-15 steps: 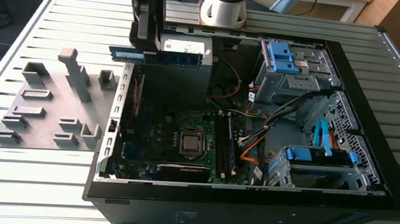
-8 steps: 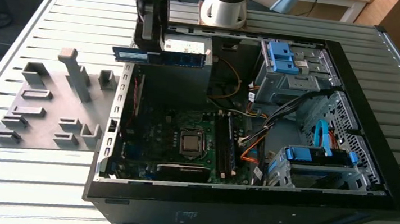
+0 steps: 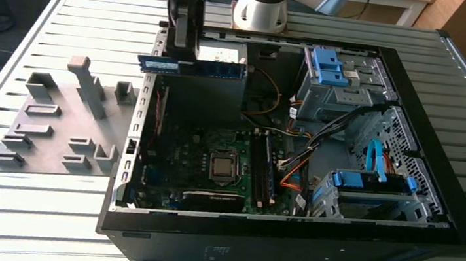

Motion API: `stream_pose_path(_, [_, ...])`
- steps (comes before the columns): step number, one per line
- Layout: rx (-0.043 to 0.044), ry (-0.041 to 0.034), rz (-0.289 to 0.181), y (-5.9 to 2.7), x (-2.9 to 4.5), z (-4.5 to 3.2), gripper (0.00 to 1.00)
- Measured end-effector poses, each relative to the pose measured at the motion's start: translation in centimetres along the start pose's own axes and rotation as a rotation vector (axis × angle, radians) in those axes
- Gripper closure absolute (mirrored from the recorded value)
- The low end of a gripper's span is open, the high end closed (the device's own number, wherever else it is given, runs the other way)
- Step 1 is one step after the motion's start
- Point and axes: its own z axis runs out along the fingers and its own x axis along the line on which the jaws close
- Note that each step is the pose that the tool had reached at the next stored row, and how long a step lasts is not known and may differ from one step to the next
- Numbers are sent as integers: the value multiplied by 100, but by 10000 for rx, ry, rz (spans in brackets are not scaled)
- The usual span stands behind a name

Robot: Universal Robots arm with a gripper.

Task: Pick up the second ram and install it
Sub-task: 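Pick up the second ram and move it above second insertion slot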

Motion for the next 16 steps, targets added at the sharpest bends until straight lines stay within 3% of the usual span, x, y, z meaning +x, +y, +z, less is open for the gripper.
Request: stream_pose_path(16, [0, 0, 0, -352, -4, 1, 86])
